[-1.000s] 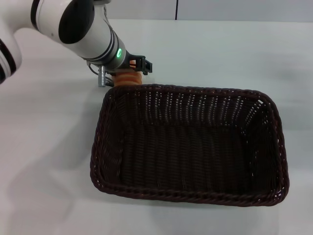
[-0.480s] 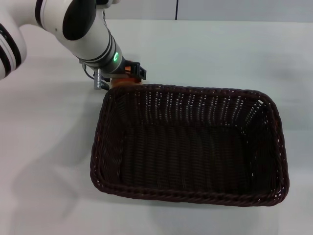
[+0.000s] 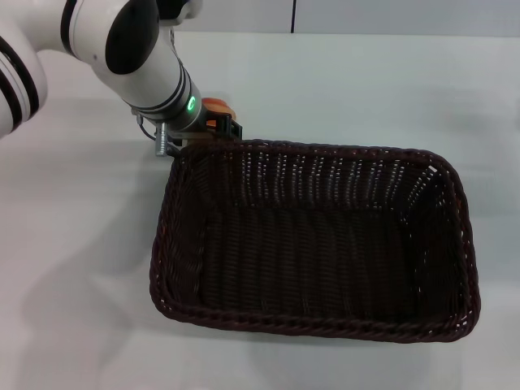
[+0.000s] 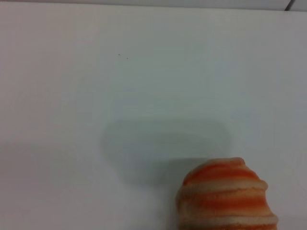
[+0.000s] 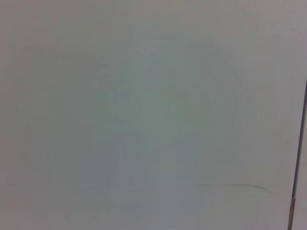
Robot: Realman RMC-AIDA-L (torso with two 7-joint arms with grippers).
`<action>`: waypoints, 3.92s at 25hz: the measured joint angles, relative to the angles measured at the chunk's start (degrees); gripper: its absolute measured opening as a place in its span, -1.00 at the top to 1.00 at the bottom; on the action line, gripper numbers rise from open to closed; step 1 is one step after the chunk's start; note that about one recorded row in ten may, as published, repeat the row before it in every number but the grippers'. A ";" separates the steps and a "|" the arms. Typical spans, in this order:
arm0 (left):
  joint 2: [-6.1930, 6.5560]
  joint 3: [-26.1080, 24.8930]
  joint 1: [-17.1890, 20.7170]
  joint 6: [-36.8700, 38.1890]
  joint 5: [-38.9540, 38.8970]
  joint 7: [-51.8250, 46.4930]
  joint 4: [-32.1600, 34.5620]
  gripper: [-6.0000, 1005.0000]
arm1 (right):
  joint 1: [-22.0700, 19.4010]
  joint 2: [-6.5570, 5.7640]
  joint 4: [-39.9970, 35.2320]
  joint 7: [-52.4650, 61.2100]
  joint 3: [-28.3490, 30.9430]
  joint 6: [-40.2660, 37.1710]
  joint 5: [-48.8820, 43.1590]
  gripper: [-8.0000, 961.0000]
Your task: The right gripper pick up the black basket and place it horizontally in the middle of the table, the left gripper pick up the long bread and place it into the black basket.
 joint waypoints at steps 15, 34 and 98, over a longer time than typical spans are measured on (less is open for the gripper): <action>0.29 -0.50 1.67 0.05 0.04 3.73 -3.97 -0.37 | -0.20 0.56 -0.03 0.00 0.00 0.20 -0.09 0.57; 0.30 -6.20 14.37 -25.13 -6.82 33.59 -57.55 -0.01 | 0.71 0.32 -0.10 -0.46 0.61 -0.52 0.03 0.57; 0.77 -12.82 41.86 120.78 5.76 10.78 18.18 -0.72 | 4.54 2.59 2.48 -0.59 7.52 -1.26 0.30 0.55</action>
